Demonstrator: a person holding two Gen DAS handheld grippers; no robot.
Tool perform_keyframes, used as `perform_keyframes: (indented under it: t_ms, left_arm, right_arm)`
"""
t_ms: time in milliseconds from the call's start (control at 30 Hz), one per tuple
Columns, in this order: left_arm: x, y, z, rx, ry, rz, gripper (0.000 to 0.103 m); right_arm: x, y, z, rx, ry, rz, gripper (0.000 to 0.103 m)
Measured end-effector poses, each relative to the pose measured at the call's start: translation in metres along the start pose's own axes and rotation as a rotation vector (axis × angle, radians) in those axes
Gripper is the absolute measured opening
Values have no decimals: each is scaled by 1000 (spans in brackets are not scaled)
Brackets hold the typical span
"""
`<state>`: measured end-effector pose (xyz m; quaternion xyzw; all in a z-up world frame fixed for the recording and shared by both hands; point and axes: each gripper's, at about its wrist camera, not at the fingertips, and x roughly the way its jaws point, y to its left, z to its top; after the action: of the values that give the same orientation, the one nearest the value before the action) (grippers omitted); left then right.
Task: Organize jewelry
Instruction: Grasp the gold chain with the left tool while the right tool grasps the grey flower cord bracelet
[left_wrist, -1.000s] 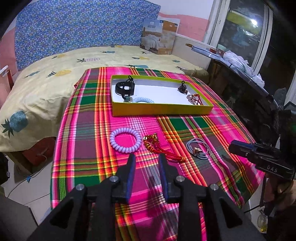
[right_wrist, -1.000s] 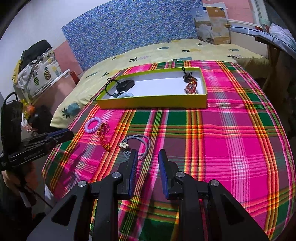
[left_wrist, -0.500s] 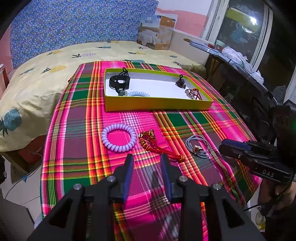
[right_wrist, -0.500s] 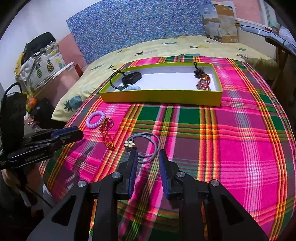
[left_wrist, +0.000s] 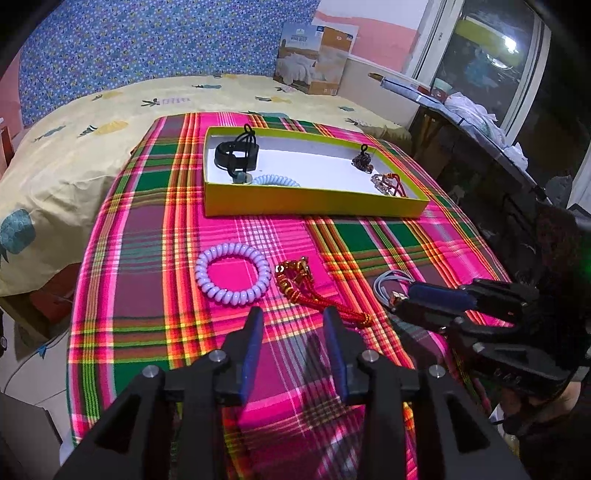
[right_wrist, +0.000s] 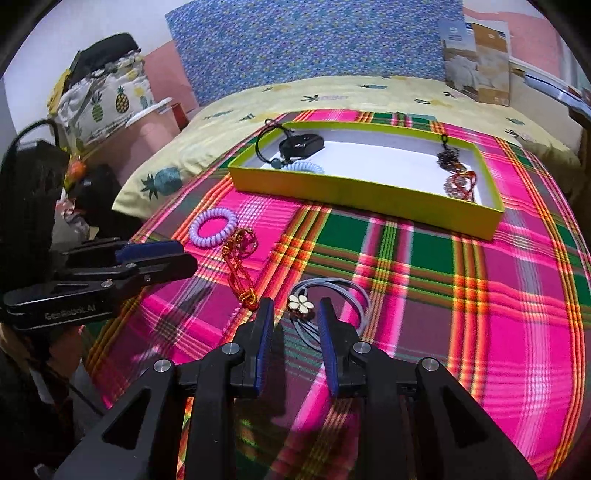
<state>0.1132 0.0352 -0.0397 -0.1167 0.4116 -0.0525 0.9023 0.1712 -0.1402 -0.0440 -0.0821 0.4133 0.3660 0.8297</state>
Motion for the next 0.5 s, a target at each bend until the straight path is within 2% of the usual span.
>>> perform_keyframes:
  t_ms: [400, 467, 500]
  left_arm:
    - [21, -8, 6, -27, 39, -20, 35]
    - [24, -9, 8, -31, 43, -17, 35]
    - [25, -9, 8, -32, 42, -14, 35]
  right_arm:
    - [14, -1, 2, -18, 13, -32, 25]
    - [14, -1, 1, -19, 10, -38, 22]
    - [14, -1, 1, -19, 9, -49, 18]
